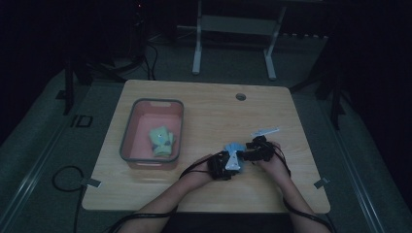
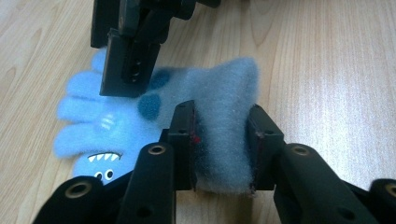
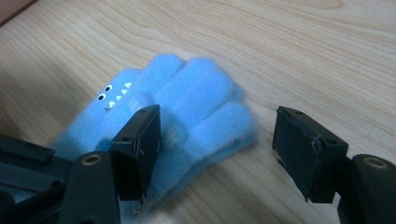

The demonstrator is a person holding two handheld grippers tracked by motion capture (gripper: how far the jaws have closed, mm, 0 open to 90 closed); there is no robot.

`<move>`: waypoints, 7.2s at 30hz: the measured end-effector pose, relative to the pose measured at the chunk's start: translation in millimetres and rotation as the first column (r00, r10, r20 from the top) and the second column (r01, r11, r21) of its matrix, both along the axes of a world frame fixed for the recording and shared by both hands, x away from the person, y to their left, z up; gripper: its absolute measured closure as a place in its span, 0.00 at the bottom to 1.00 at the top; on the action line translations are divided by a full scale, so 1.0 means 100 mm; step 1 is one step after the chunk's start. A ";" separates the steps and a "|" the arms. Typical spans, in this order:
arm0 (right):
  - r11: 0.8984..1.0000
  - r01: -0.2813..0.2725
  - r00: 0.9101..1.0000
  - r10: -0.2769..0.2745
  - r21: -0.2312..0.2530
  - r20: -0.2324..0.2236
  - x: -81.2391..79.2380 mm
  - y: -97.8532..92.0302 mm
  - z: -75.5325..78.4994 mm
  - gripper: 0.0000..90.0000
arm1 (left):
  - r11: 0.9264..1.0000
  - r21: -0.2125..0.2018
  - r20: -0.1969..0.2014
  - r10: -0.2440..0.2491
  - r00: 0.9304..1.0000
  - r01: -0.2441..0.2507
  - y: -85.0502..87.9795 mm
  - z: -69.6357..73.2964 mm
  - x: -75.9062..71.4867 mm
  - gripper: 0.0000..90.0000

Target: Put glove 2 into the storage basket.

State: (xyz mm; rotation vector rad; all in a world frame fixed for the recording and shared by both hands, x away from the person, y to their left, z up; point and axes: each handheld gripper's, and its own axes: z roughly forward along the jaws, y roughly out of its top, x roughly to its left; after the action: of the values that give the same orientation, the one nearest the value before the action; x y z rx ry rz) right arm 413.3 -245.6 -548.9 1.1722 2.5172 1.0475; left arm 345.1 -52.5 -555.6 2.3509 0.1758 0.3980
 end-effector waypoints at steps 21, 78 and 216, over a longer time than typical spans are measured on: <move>0.994 -0.092 0.991 0.097 0.051 -0.097 0.03 0.26 -0.01 0.80 | 1.000 -0.012 -0.095 -0.019 0.995 0.018 0.08 0.03 0.10 0.83; 0.973 -0.193 0.981 0.190 0.127 0.029 0.12 0.97 1.03 0.86 | 0.993 0.113 0.007 0.026 1.000 -0.026 0.80 1.20 0.06 0.84; 0.949 -0.287 0.958 0.284 0.133 0.037 0.30 0.95 0.64 0.20 | 0.983 -0.091 -0.156 0.142 0.978 -0.157 1.04 0.92 0.13 0.03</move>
State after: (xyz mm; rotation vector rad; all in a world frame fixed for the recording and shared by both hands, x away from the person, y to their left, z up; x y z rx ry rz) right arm 442.9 -150.9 -485.0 0.8372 2.6948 1.3108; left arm 358.4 51.3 -463.4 2.2725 0.4366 0.2782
